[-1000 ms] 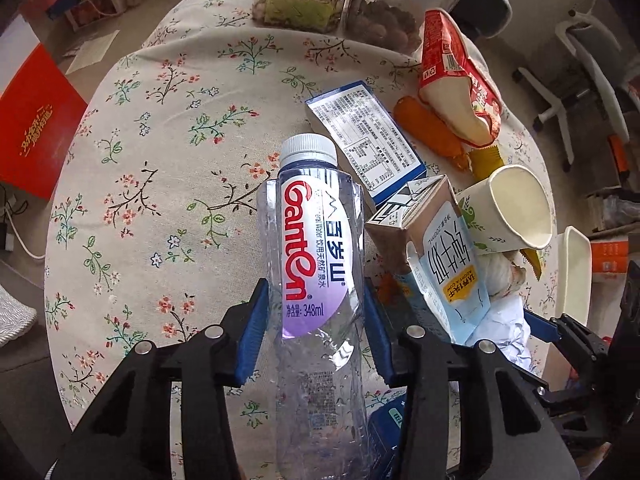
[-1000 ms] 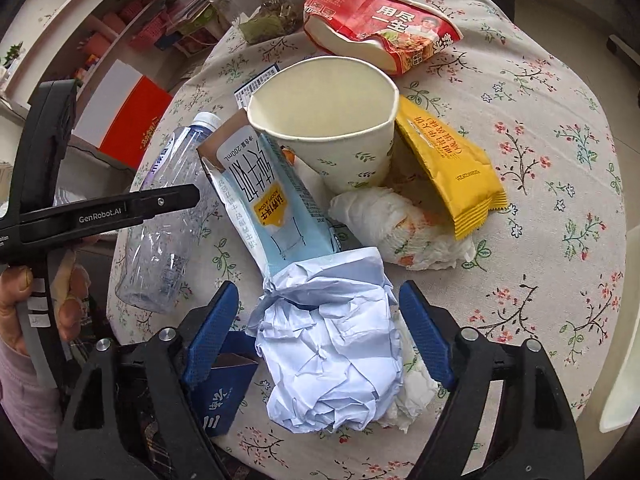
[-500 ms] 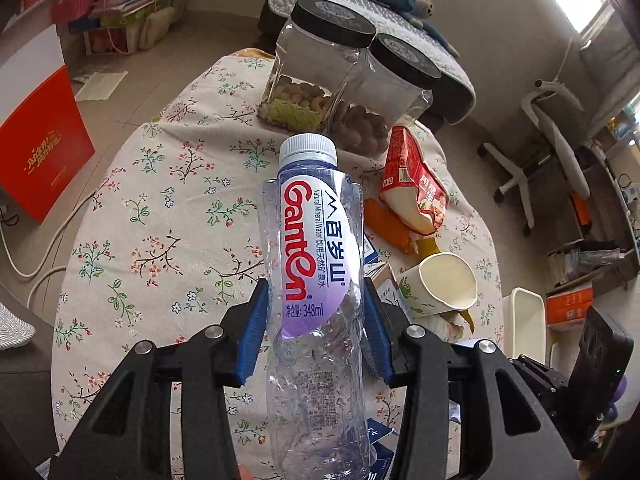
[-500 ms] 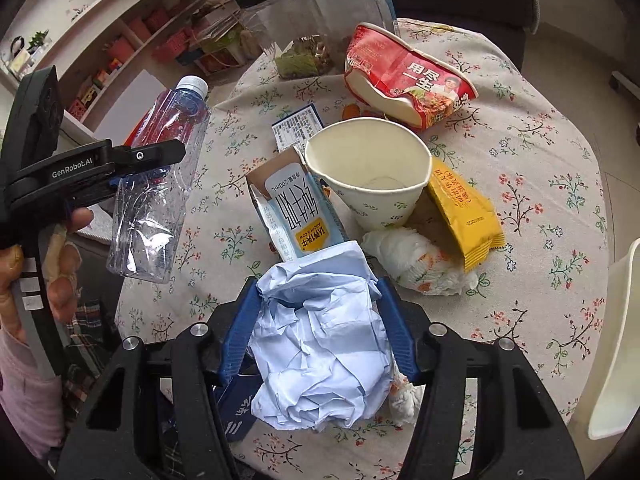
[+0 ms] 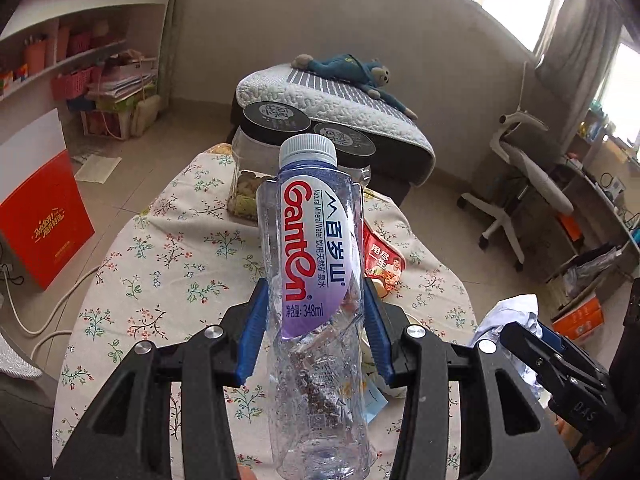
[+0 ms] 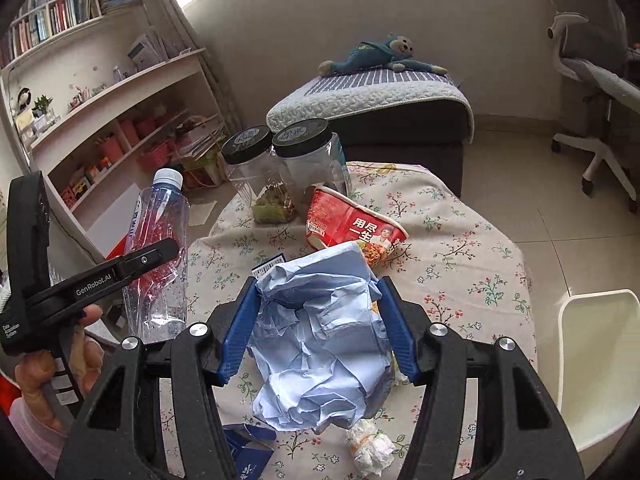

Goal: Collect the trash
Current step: 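Carry the bottle and paper to the white bin and release both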

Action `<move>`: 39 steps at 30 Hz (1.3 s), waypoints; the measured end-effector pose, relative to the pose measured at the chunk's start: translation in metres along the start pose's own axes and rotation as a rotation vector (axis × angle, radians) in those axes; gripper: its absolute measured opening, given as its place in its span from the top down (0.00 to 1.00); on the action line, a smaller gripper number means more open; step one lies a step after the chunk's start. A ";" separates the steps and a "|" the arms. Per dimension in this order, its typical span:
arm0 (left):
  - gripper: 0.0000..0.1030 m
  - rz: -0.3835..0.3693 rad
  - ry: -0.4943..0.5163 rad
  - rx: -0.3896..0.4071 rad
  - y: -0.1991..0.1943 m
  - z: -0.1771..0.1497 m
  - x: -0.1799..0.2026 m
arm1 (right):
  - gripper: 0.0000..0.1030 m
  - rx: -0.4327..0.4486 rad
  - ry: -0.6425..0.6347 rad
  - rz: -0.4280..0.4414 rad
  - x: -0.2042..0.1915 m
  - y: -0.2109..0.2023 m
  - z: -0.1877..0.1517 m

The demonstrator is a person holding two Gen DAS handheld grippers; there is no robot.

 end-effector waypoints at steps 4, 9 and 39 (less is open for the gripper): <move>0.56 -0.001 0.025 0.036 -0.003 0.002 0.014 | 0.45 0.081 -0.014 -0.048 0.009 -0.014 0.010; 0.56 0.005 0.044 0.085 -0.007 0.004 0.033 | 0.45 0.172 -0.015 -0.116 0.020 -0.031 0.020; 0.56 -0.120 0.182 0.111 0.000 -0.017 0.164 | 0.44 0.276 0.228 -0.478 0.199 -0.110 0.015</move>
Point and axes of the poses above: each gripper's, at about its wrist camera, not at the fingertips, and y roughly the way its jaws point, x to its right, z to its top, the point moved 9 cm from there along y, roughly the way its jaws point, and after that the axes turned 1 degree about -x, right-handed, at the moved point
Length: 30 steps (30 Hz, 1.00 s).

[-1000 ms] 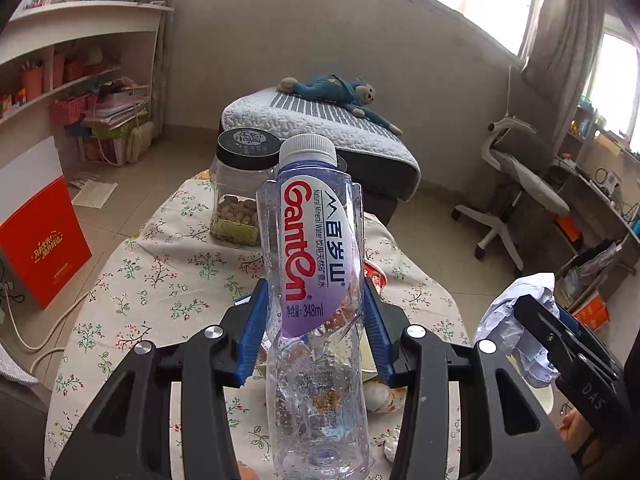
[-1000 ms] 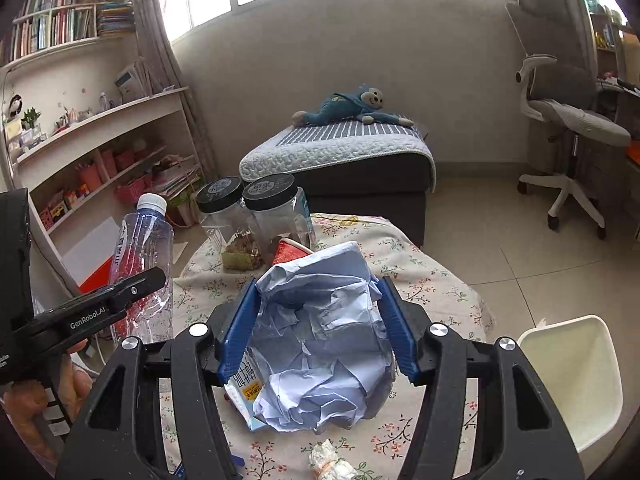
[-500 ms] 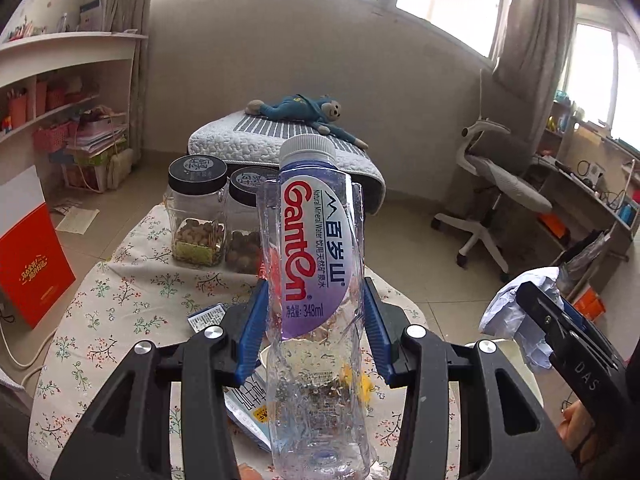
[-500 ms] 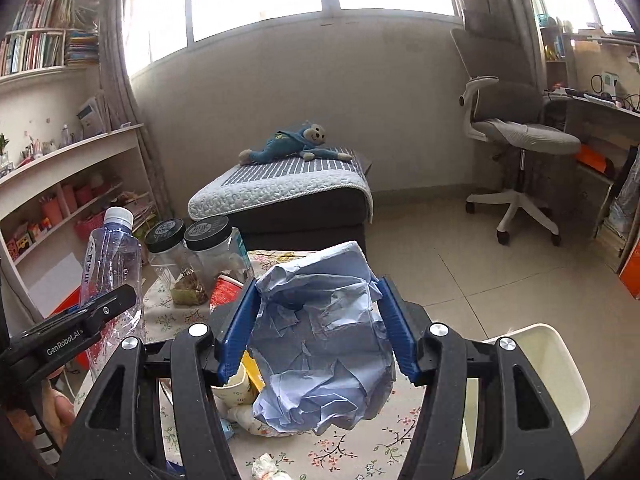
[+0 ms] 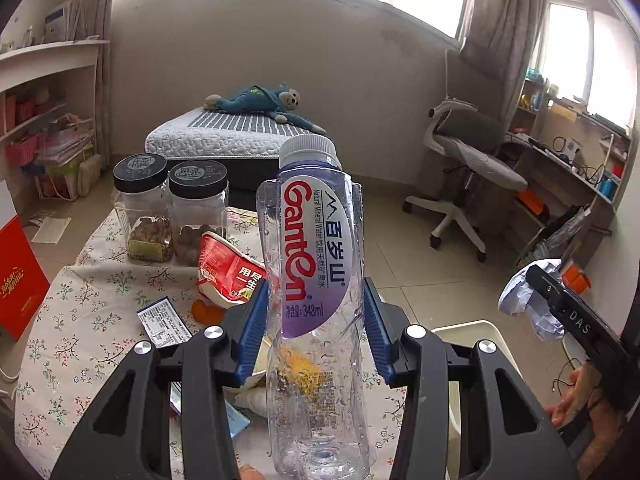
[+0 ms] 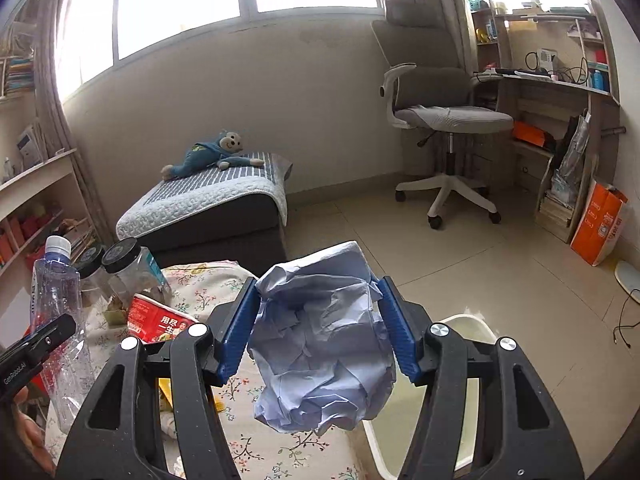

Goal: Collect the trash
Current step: 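Carry the bottle and paper to the white bin and release both, then move both grippers back over the table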

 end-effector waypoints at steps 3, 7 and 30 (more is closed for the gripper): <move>0.56 -0.029 0.028 -0.019 0.005 -0.004 0.021 | 0.44 -0.036 0.050 -0.067 0.028 0.009 -0.003; 0.56 -0.073 0.088 -0.048 0.014 -0.008 0.056 | 0.41 -0.065 0.116 -0.130 0.061 0.015 -0.004; 0.51 -0.382 0.104 -0.278 0.086 -0.029 0.276 | 0.07 0.056 0.359 -0.403 0.214 -0.044 0.006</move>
Point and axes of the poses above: each gripper's, at about its wrist camera, not at the fingertips, and y roughly the way its jaws point, x to its right, z to its top, the point moved 9 cm from there along y, roughly the way its jaws point, and after that the axes turned 1 degree about -x, right-handed, at the moved point
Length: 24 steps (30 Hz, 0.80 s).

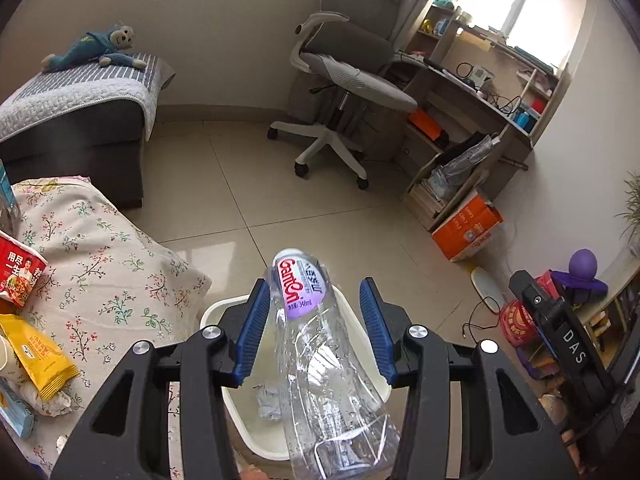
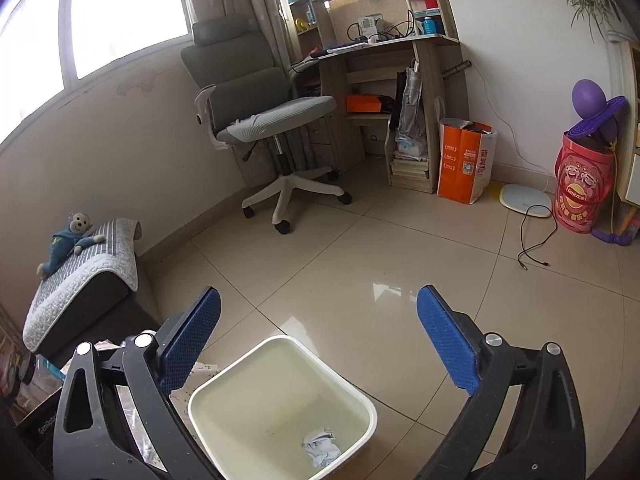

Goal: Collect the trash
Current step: 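Move both grippers back over the table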

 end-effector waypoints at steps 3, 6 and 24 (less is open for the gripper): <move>0.46 -0.013 0.007 -0.009 0.005 0.007 0.013 | 0.07 0.005 0.019 -0.015 0.008 -0.001 0.001; 0.40 -0.002 0.034 0.020 -0.003 0.013 0.019 | 0.07 0.011 0.014 -0.017 0.009 -0.003 0.001; 0.15 0.316 0.089 0.251 -0.099 0.022 -0.056 | 0.07 0.125 -0.161 0.091 -0.078 -0.050 -0.017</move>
Point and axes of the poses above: each gripper's, at about its wrist camera, not at the fingertips, and y roughly the way its jaws point, x to its right, z to its top, the point moved 9 cm from there along y, roughly the way its jaws point, and after that the axes turned 1 degree about -x, right-handed, at the moved point
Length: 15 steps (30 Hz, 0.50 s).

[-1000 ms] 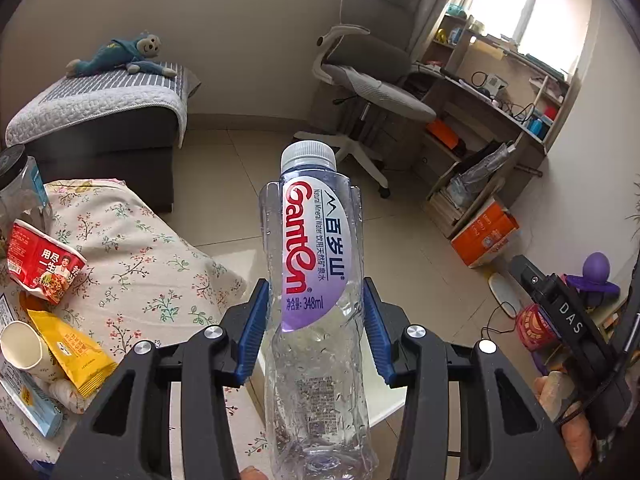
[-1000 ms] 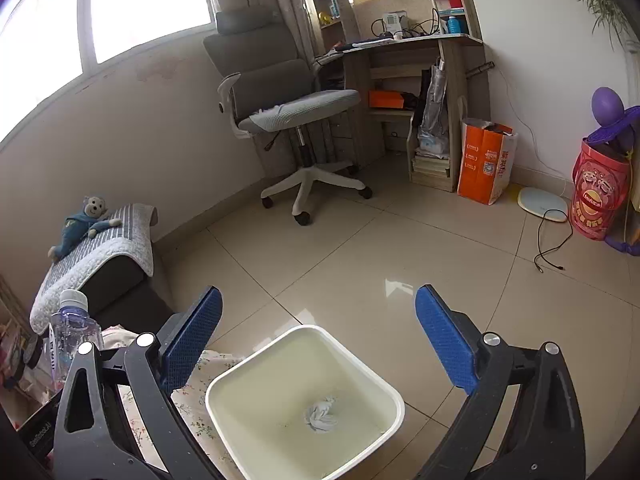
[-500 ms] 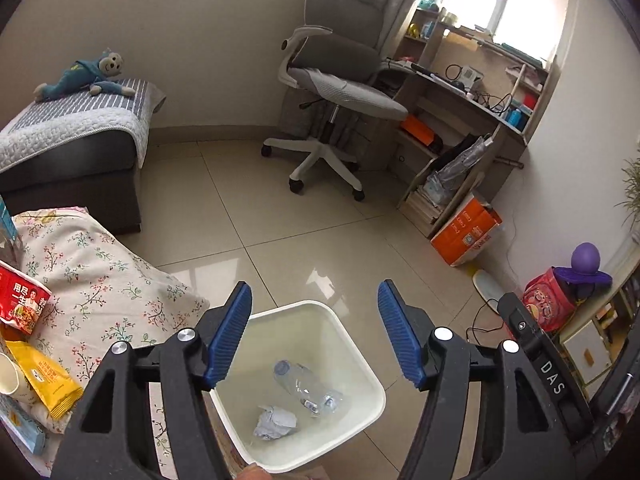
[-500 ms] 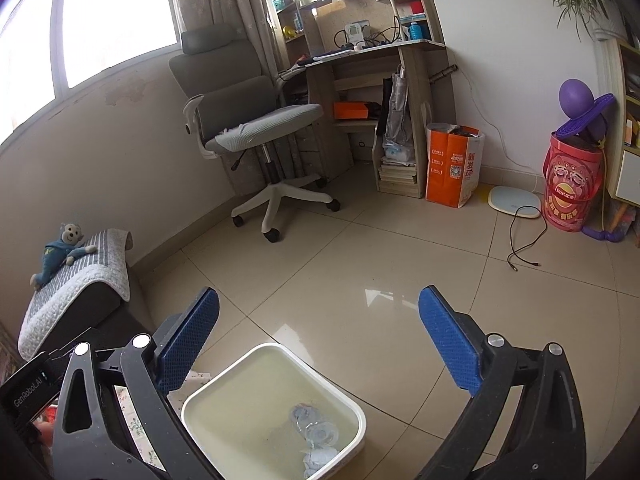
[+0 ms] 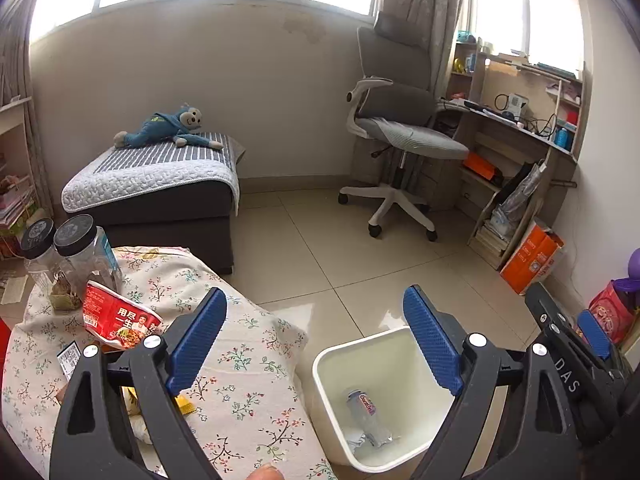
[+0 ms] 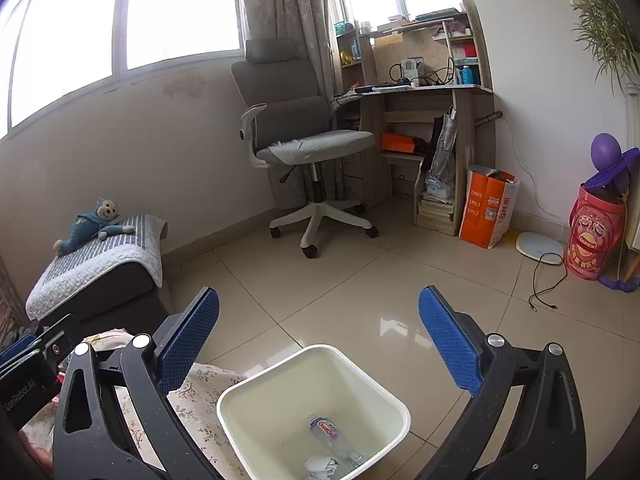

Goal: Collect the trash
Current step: 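Move both grippers back over the table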

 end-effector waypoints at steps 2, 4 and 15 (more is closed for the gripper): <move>0.14 0.032 -0.016 0.017 -0.008 0.000 -0.016 | 0.07 0.013 -0.008 0.017 -0.012 -0.005 0.000; 0.13 0.059 -0.027 0.024 -0.013 -0.002 -0.031 | 0.07 0.014 -0.018 0.039 -0.023 -0.009 -0.002; 0.12 0.178 -0.103 0.016 -0.033 -0.018 -0.115 | 0.07 0.014 -0.108 0.148 -0.094 -0.027 -0.022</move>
Point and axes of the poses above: each gripper's, at about its wrist camera, not at the fingertips, and y roughly the way its jaws point, x to its right, z to its top, the point moved 9 cm from there along y, roughly the way its jaws point, and after that the axes turned 1 degree about -x, right-handed, at the moved point
